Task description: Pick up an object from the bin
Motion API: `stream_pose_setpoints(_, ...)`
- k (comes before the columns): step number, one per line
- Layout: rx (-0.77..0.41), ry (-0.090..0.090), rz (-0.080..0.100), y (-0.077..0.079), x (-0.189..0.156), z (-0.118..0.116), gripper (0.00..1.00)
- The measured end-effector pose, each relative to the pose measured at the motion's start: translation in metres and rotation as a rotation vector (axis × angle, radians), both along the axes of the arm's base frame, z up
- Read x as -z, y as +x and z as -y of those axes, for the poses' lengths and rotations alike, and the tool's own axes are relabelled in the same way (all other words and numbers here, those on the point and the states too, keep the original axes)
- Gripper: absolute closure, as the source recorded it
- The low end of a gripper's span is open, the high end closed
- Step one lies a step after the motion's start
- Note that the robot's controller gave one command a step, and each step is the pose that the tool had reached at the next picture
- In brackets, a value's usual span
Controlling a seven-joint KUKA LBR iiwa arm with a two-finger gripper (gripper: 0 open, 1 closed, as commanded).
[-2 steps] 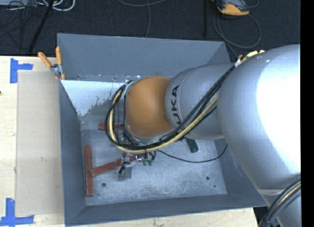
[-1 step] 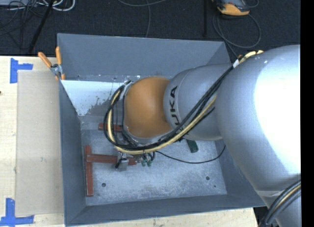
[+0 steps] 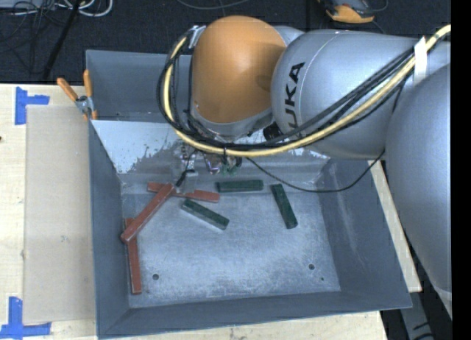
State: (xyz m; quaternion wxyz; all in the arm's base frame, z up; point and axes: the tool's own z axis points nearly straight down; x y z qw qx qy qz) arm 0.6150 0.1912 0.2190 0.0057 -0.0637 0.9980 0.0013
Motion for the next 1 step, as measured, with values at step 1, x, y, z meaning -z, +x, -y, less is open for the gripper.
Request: stream_pose_setpoints(1,0.002,-0.003,-0.010,-0.0021,0.0052,0.0013,0.00)
